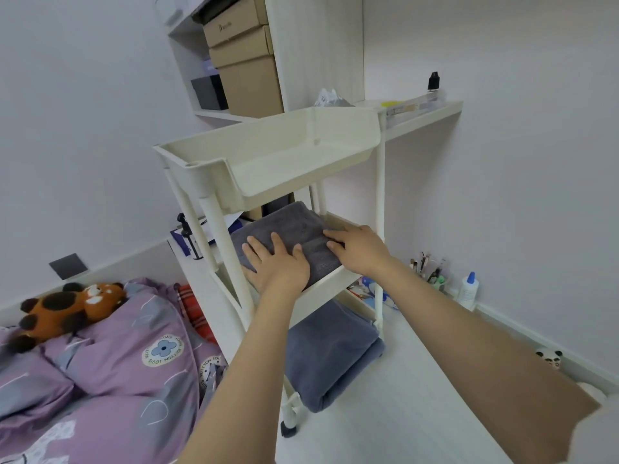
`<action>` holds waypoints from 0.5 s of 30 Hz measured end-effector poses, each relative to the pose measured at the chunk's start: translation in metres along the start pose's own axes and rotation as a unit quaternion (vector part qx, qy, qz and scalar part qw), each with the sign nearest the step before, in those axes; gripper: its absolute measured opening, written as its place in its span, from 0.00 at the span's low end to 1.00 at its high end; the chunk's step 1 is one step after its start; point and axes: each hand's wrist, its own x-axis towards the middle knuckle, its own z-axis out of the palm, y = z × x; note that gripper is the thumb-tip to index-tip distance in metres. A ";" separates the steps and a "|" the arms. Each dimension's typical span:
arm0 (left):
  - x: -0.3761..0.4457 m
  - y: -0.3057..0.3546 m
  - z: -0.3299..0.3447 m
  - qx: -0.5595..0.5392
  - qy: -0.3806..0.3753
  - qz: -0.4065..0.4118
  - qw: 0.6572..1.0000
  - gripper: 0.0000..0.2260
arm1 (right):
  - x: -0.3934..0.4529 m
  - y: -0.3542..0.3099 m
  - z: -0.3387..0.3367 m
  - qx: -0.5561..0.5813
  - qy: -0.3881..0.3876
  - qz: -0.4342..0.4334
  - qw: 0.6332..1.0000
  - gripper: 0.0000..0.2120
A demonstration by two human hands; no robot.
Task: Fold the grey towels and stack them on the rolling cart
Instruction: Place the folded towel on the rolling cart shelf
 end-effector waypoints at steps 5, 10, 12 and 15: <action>-0.039 0.018 0.002 -0.074 0.080 0.131 0.985 0.24 | -0.050 -0.004 -0.005 0.117 0.162 0.003 0.980 0.19; -0.097 0.042 0.028 -0.230 -0.024 0.294 0.928 0.18 | -0.138 0.023 -0.010 0.172 0.270 0.072 0.945 0.16; -0.126 0.050 0.043 -0.265 -0.090 0.319 0.905 0.15 | -0.182 0.038 -0.013 0.174 0.285 0.120 0.935 0.17; -0.176 0.069 0.071 -0.261 -0.170 0.358 0.880 0.12 | -0.259 0.063 -0.017 0.157 0.327 0.199 0.910 0.15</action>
